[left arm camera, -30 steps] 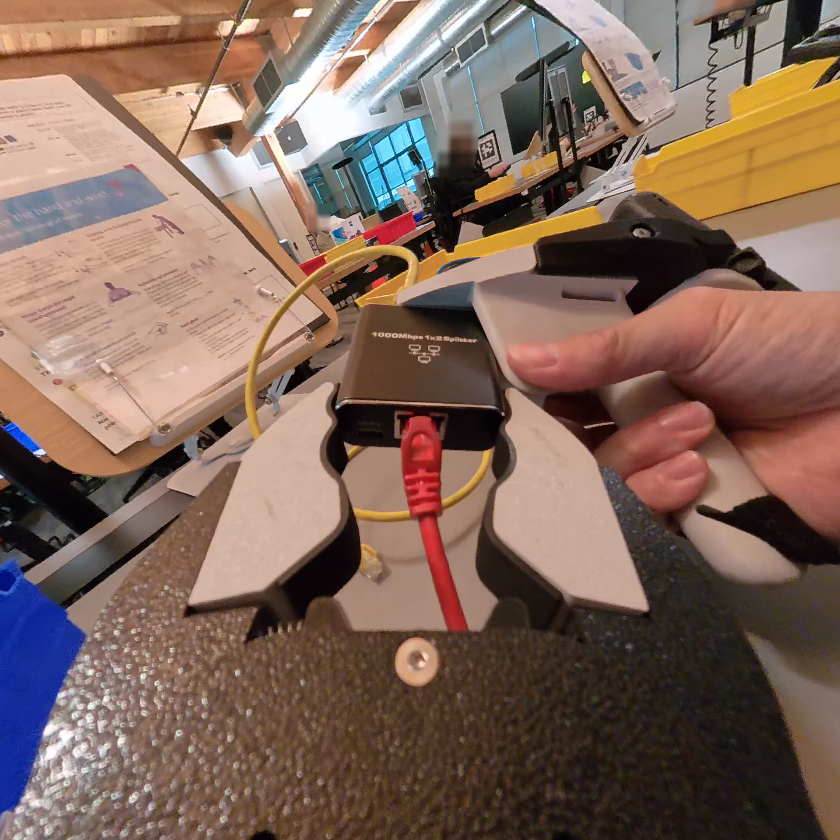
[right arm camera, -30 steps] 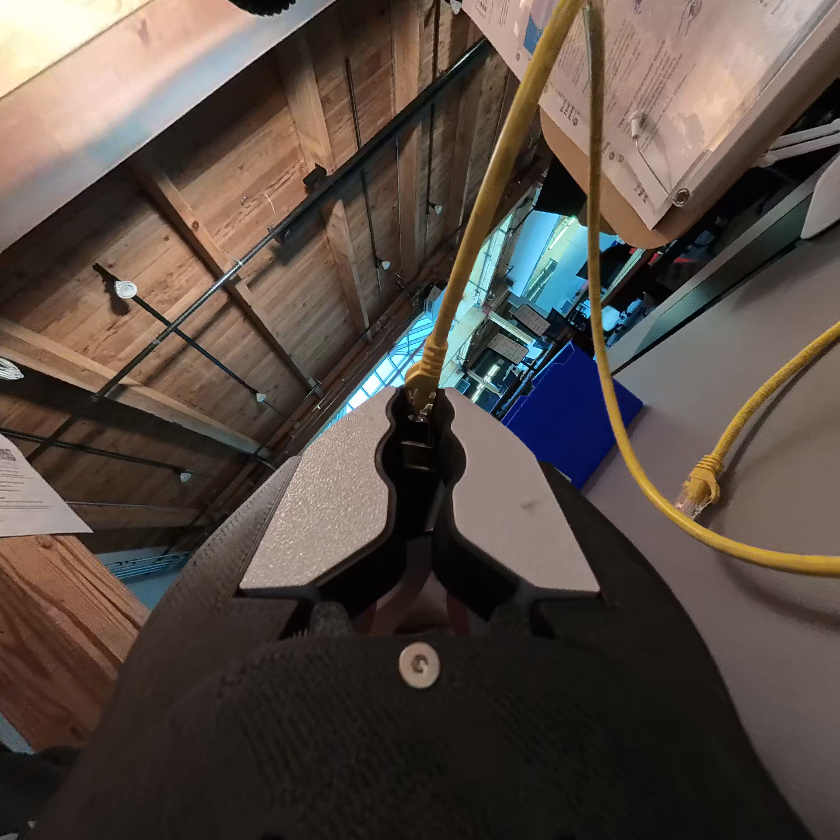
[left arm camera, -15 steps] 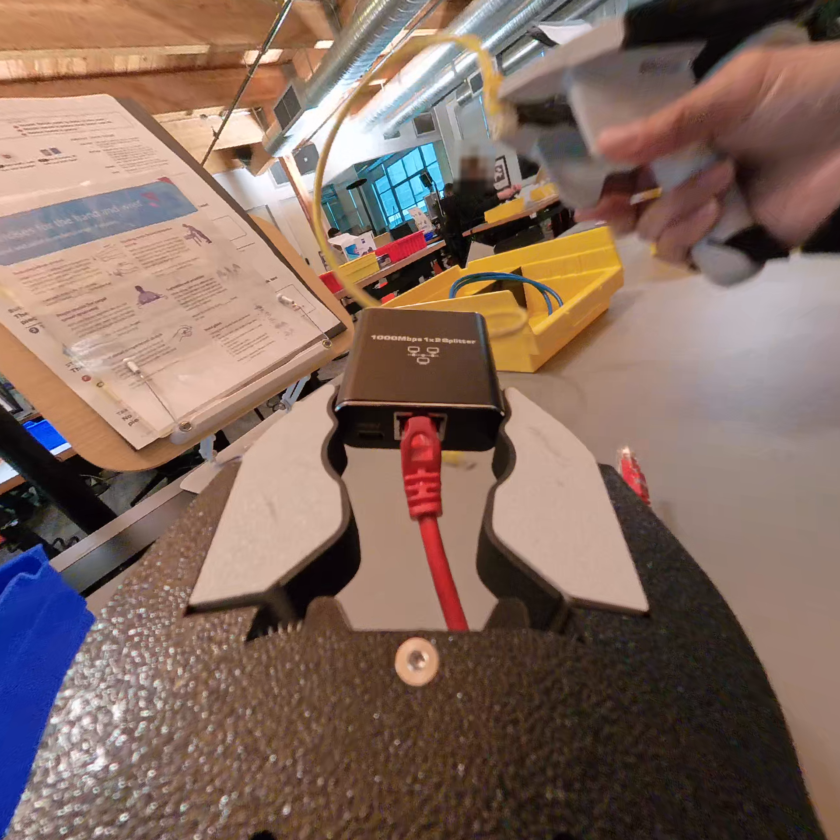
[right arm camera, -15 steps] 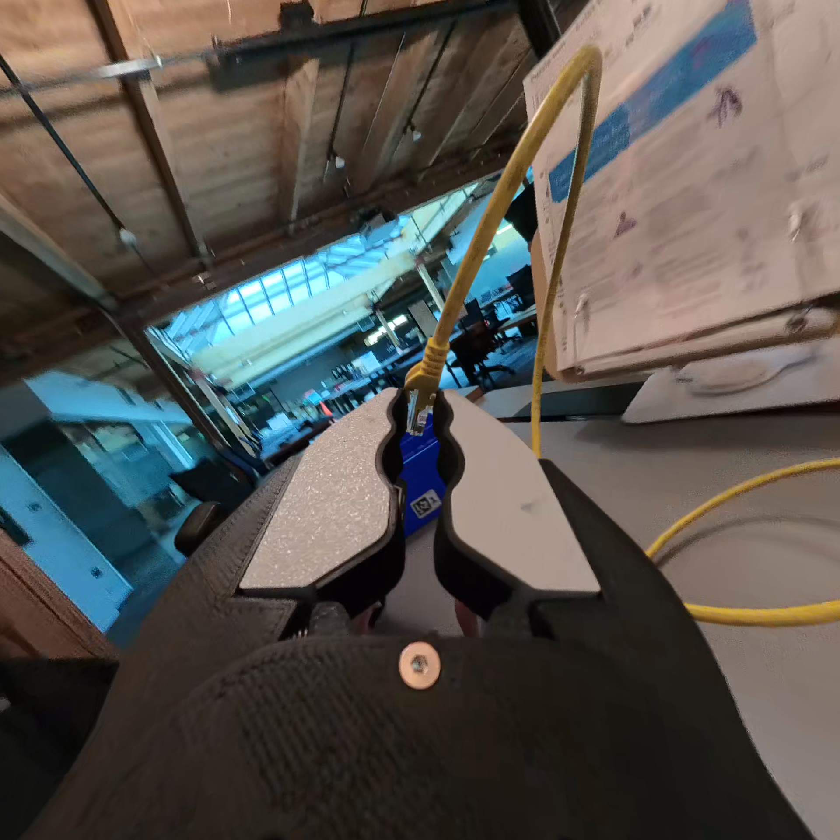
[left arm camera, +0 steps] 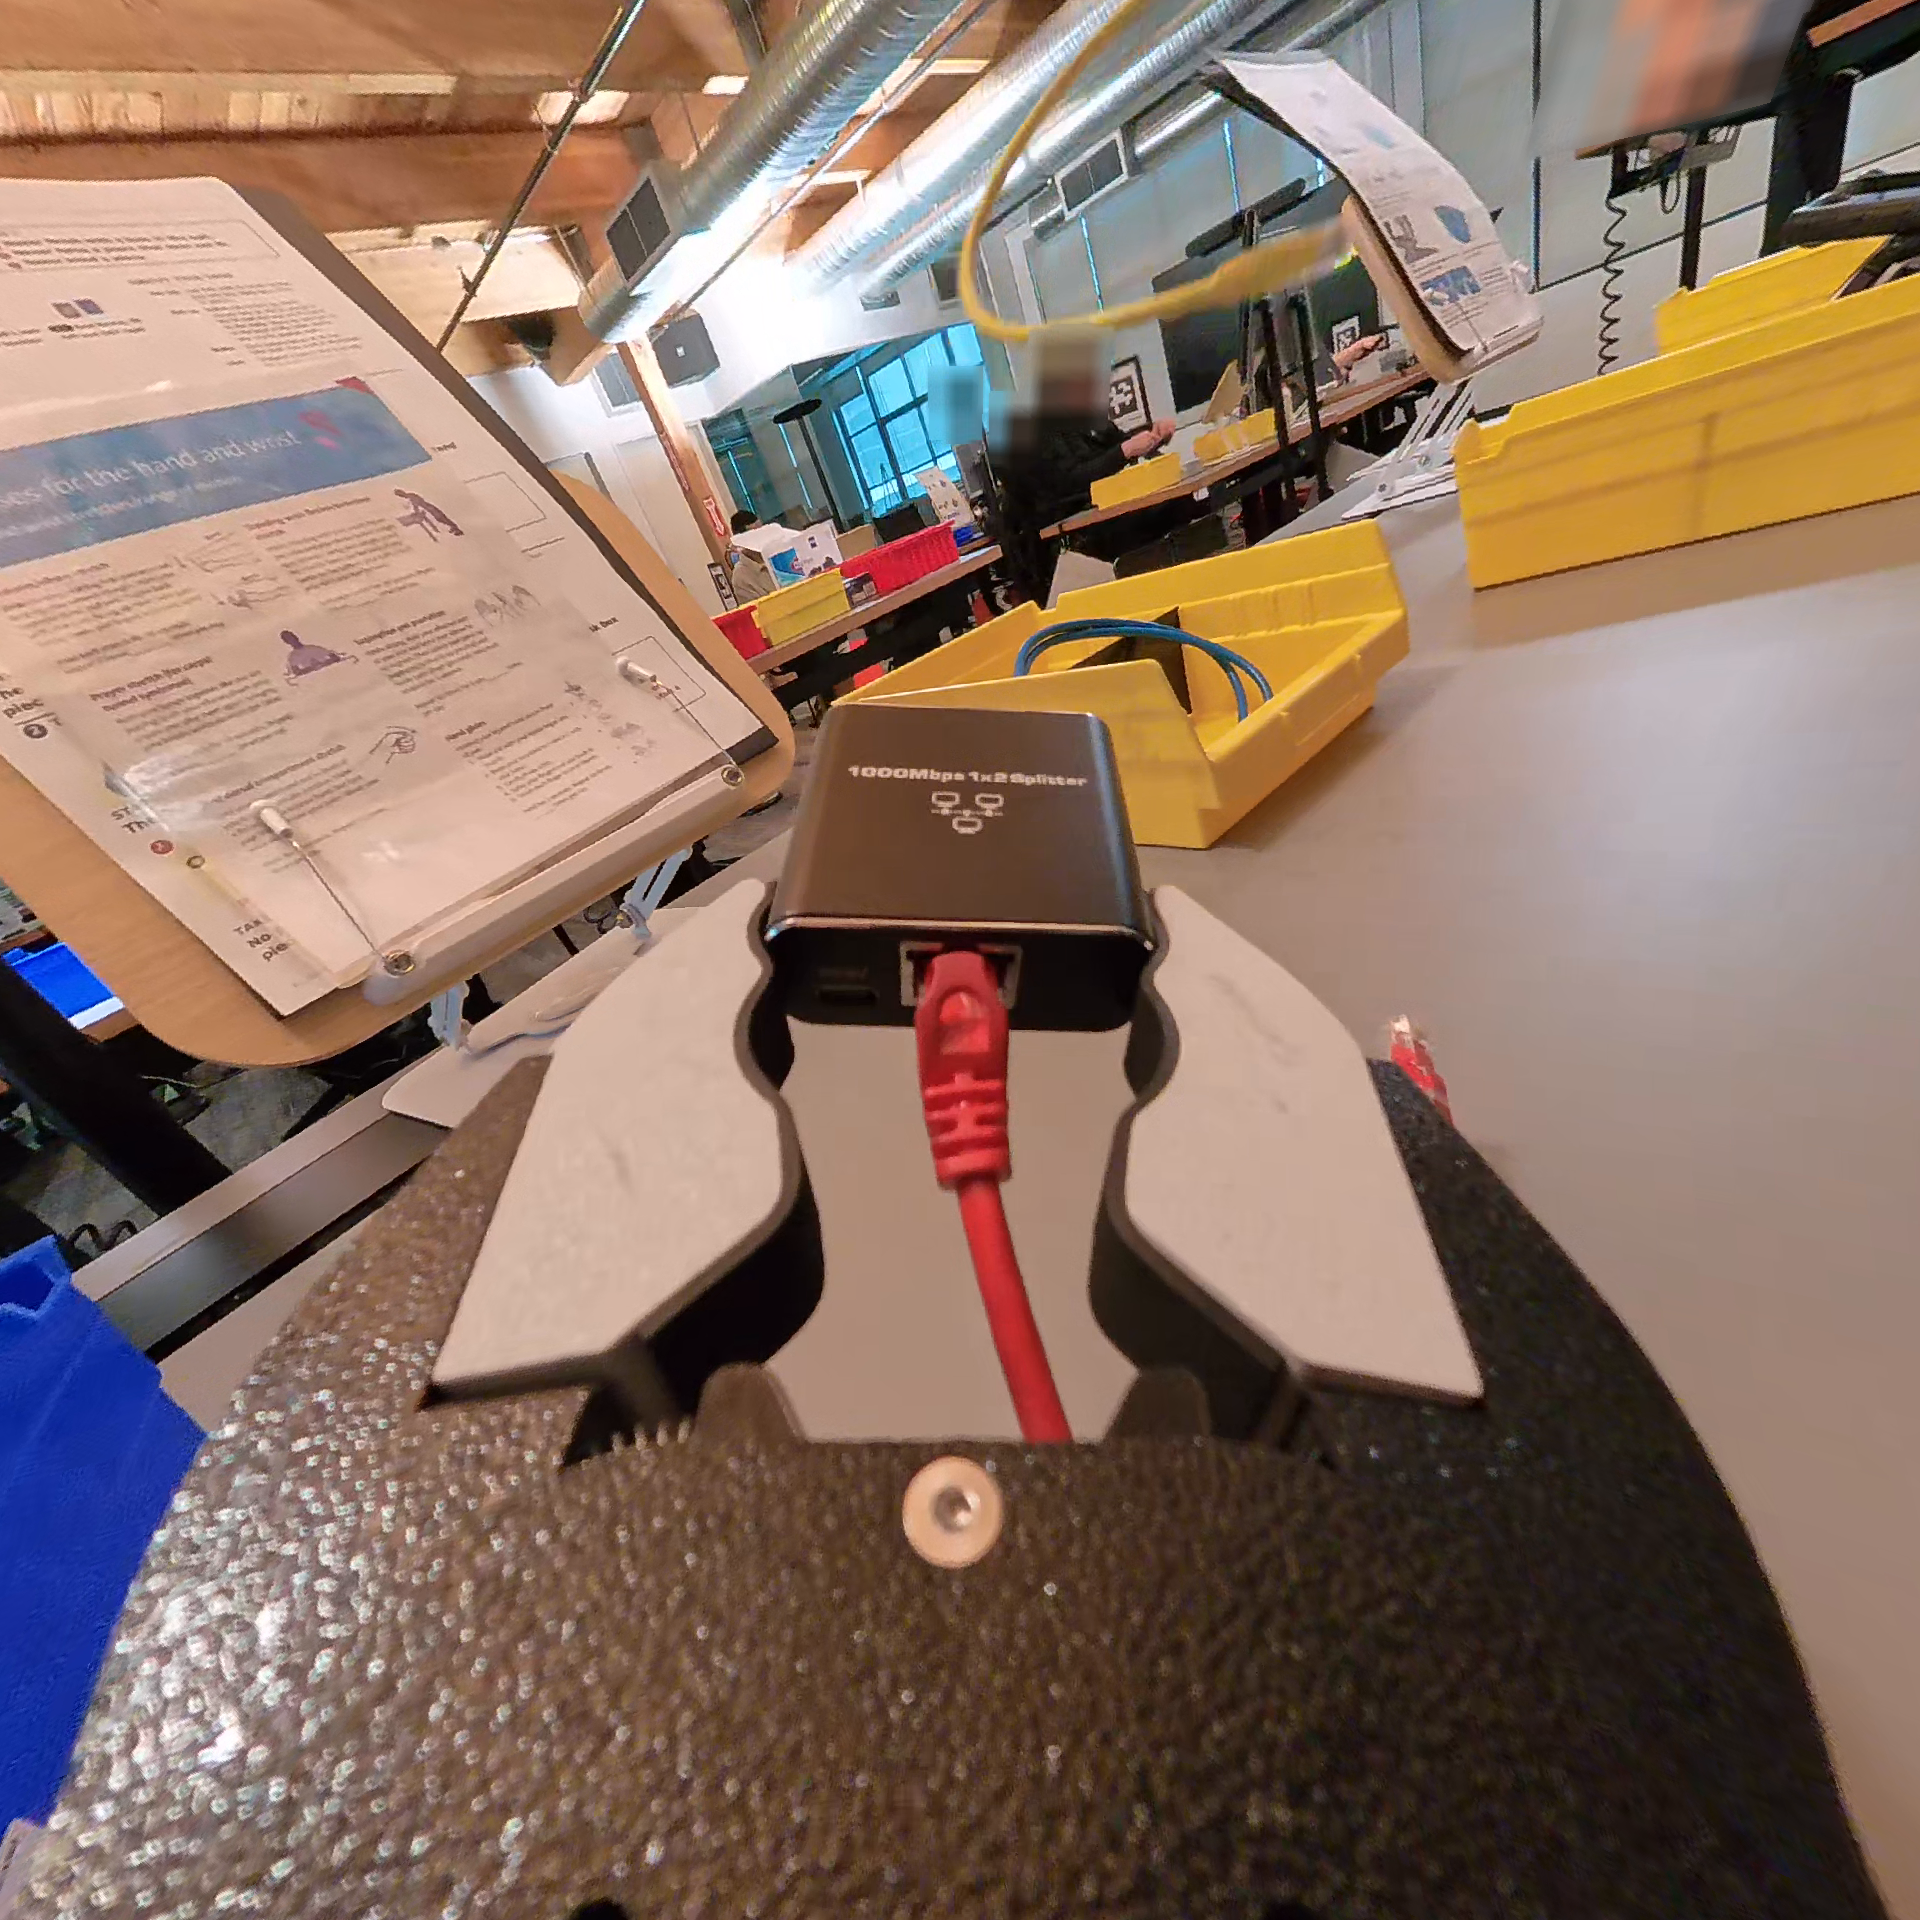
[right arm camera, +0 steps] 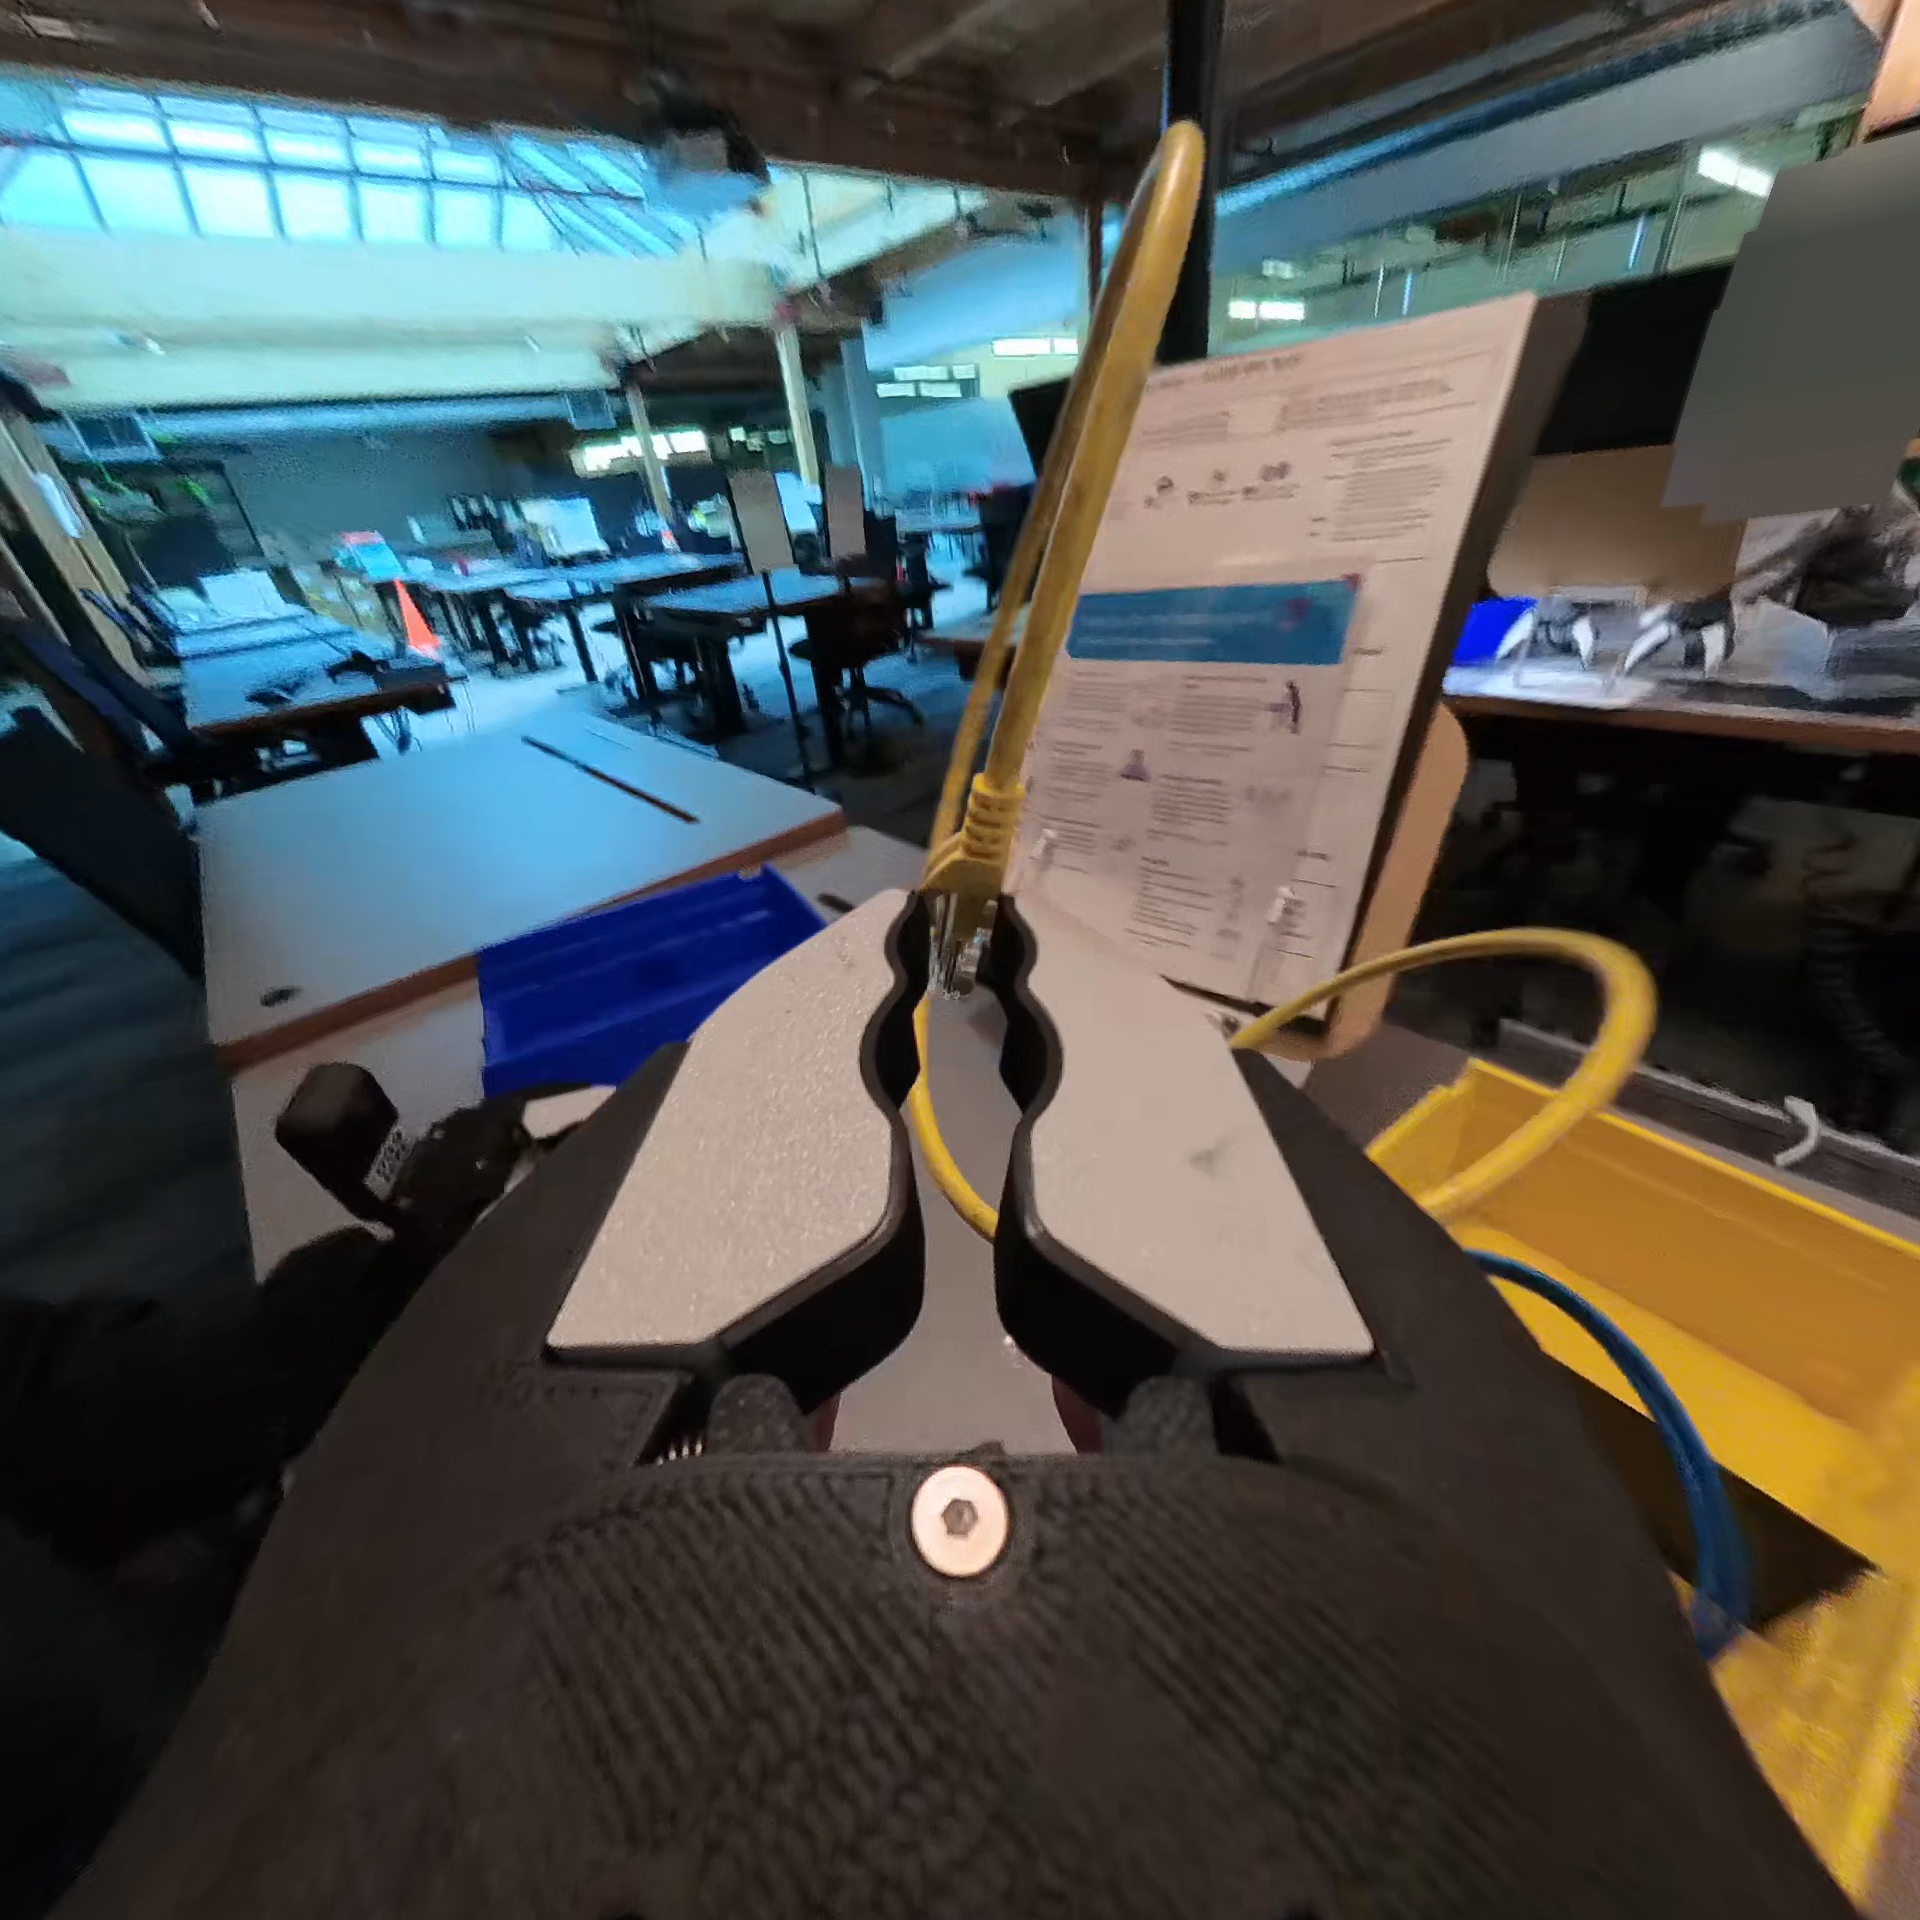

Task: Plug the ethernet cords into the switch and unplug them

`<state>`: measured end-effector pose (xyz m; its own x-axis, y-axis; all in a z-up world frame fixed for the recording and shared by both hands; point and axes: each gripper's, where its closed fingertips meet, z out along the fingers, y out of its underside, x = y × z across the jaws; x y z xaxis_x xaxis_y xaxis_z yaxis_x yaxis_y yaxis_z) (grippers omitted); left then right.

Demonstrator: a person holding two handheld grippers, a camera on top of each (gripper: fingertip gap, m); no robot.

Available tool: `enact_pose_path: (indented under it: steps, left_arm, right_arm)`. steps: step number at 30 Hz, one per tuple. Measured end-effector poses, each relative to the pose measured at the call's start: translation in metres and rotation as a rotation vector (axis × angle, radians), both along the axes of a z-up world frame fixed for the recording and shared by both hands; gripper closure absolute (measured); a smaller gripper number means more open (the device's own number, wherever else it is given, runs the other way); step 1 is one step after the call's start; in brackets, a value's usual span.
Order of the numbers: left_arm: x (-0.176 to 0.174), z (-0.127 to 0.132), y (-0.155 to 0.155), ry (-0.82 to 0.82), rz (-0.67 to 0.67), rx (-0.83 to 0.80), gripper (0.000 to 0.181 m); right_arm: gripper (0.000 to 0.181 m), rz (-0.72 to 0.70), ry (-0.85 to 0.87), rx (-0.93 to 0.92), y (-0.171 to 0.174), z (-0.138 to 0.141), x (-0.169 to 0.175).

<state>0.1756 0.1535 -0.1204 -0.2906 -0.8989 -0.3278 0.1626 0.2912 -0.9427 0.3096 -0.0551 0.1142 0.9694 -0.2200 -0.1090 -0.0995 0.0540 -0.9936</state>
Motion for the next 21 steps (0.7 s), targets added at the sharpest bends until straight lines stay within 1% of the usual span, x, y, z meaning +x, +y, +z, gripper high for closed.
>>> enact_pose_path:
  steps: [2,3,5,6,8,9,11,12,13,15,17,18,21]
  left_arm:
    - [0.0,0.0,0.0,0.001,0.0,-0.001,0.119]
    - [0.0,0.0,0.0,0.002,-0.002,-0.002,0.119]
    - [0.001,-0.001,0.0,0.009,-0.003,-0.006,0.119]
    - [0.001,-0.001,0.0,0.009,-0.004,-0.007,0.119]
    - [0.001,-0.001,0.0,0.01,-0.008,-0.012,0.119]
    - [0.001,-0.001,-0.001,0.01,-0.01,-0.013,0.119]
    - [0.001,-0.002,-0.001,0.016,-0.015,-0.012,0.119]
    - [0.001,-0.002,-0.002,0.017,-0.021,-0.012,0.119]
    - [0.001,-0.002,-0.003,0.016,-0.023,-0.011,0.119]
    - [0.001,-0.003,-0.004,0.019,-0.024,-0.006,0.119]
    - [0.001,-0.003,-0.004,0.018,-0.025,-0.009,0.119]
    - [0.001,-0.002,-0.003,0.018,-0.025,-0.01,0.119]
    - [0.001,-0.002,-0.004,0.02,-0.03,-0.012,0.119]
  right_arm:
    - [0.169,0.02,0.026,-0.093,-0.007,-0.012,0.019]
    - [0.168,-0.02,0.038,-0.15,-0.012,-0.024,0.035]
    - [0.168,-0.022,0.045,-0.272,-0.017,-0.052,0.054]
    - [0.168,-0.056,0.059,-0.315,-0.021,-0.065,0.066]
    - [0.168,-0.056,0.088,-0.385,-0.024,-0.09,0.078]
    - [0.168,-0.078,0.095,-0.415,-0.025,-0.101,0.085]
    - [0.169,-0.092,0.118,-0.485,-0.025,-0.123,0.092]
    - [0.168,-0.132,0.107,-0.557,-0.028,-0.137,0.1]
    - [0.168,-0.136,0.095,-0.63,-0.029,-0.153,0.102]
    - [0.169,-0.148,0.11,-0.707,-0.029,-0.178,0.109]
    - [0.168,-0.087,0.14,-0.708,-0.021,-0.192,0.104]
    - [0.168,-0.095,0.146,-0.714,-0.019,-0.197,0.106]
    - [0.169,-0.208,0.205,-0.759,-0.022,-0.215,0.124]
